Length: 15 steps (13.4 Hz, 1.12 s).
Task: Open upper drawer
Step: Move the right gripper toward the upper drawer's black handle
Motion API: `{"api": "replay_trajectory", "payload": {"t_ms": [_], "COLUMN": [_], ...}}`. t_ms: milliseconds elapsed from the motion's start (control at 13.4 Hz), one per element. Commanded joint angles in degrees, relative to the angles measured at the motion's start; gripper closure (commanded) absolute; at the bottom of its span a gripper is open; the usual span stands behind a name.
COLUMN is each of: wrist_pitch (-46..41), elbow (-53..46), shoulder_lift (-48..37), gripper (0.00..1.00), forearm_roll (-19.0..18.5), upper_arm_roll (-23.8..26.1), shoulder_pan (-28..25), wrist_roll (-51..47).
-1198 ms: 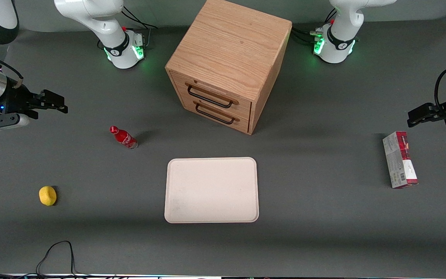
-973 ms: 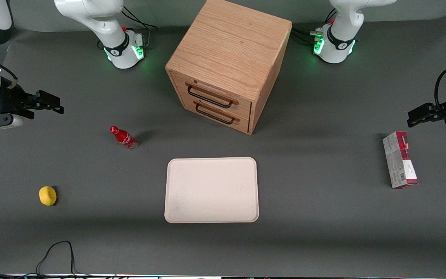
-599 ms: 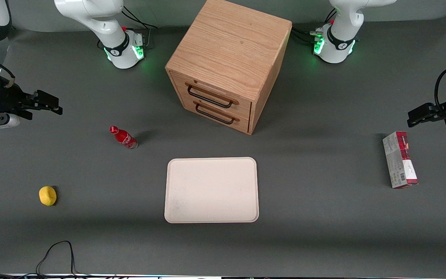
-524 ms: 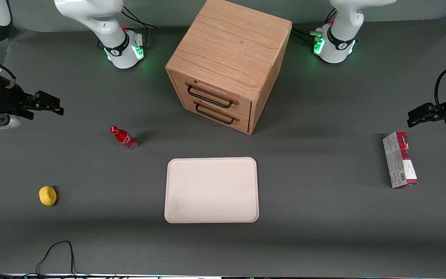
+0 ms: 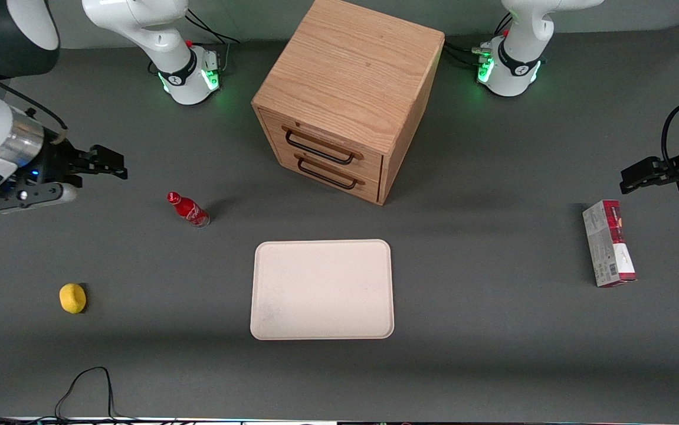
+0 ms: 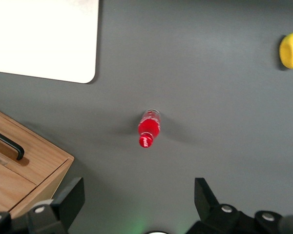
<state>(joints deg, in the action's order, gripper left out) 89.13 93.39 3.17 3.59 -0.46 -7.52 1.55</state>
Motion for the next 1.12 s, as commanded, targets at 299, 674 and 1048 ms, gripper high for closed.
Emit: {"api": "replay_trajectory", "payload": {"t_ms": [299,674,1048], "wrist_pitch": [0.26,0.43,1.39], "elbow": [-7.68,-9.10,-14.36], "shoulder_lift": [8.32,11.41,18.08], "gripper": [0.00,0.00,0.00], "forearm_roll": [0.80,6.16,15.04], "upper_arm_roll": [0.37,1.77,3.09], "shoulder_pan": [-12.42,-15.94,-16.21], "wrist_roll": [-0.50,11.52,15.49]}}
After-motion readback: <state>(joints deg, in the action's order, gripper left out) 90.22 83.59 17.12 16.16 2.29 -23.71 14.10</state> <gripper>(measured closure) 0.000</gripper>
